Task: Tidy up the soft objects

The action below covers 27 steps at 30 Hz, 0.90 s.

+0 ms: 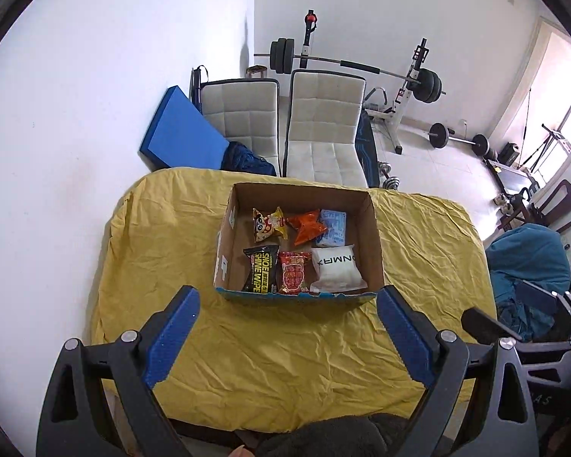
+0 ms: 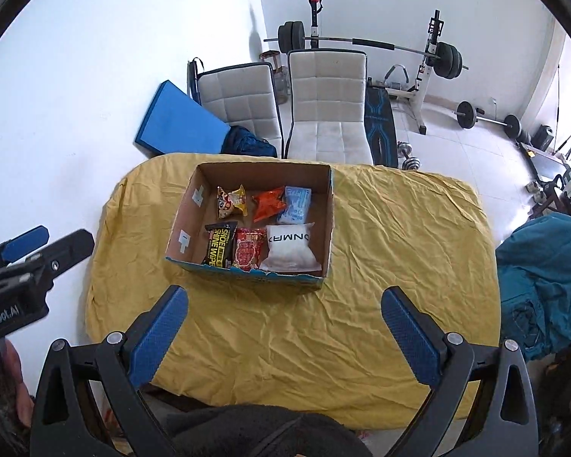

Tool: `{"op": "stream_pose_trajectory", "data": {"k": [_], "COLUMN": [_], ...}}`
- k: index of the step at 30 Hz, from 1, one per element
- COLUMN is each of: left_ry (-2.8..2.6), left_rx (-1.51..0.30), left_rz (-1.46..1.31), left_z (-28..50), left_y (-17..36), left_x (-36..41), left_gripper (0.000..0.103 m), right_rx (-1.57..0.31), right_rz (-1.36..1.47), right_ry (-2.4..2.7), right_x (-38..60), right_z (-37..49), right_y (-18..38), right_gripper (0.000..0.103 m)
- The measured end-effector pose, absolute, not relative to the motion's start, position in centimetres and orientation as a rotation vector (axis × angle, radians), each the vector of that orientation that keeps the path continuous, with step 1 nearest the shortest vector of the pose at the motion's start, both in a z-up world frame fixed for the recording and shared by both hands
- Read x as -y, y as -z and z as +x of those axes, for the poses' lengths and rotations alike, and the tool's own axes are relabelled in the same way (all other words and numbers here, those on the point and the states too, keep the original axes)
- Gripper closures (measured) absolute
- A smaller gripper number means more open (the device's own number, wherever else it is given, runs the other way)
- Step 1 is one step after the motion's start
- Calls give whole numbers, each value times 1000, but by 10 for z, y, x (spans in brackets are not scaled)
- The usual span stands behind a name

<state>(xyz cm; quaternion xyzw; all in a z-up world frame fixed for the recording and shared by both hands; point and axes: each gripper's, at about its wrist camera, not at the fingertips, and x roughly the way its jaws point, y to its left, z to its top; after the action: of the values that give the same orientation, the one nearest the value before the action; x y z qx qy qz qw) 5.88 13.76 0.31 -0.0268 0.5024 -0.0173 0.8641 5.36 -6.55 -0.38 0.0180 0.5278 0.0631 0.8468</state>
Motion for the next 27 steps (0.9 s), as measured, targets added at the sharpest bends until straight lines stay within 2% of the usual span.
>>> {"op": "stream_pose_trajectory", "data": {"k": [6, 7, 27], "left_ry": [35, 32, -1], "left_rx": [-1063, -1063, -1030], "left_rz": [-29, -27, -43], "left_z": [61, 60, 75], "left_y": [6, 7, 6], "left_x": [-131, -131, -142], "left_gripper": [7, 0, 0], "right_rx": [-1092, -1094, -1061], "right_rz": [34, 33, 22], "right_ry": [-94, -88, -15], "right_x": [69, 68, 70], "right_z": [61, 63, 86], "right_y": [2, 4, 5], "right_gripper": [0, 0, 0]}}
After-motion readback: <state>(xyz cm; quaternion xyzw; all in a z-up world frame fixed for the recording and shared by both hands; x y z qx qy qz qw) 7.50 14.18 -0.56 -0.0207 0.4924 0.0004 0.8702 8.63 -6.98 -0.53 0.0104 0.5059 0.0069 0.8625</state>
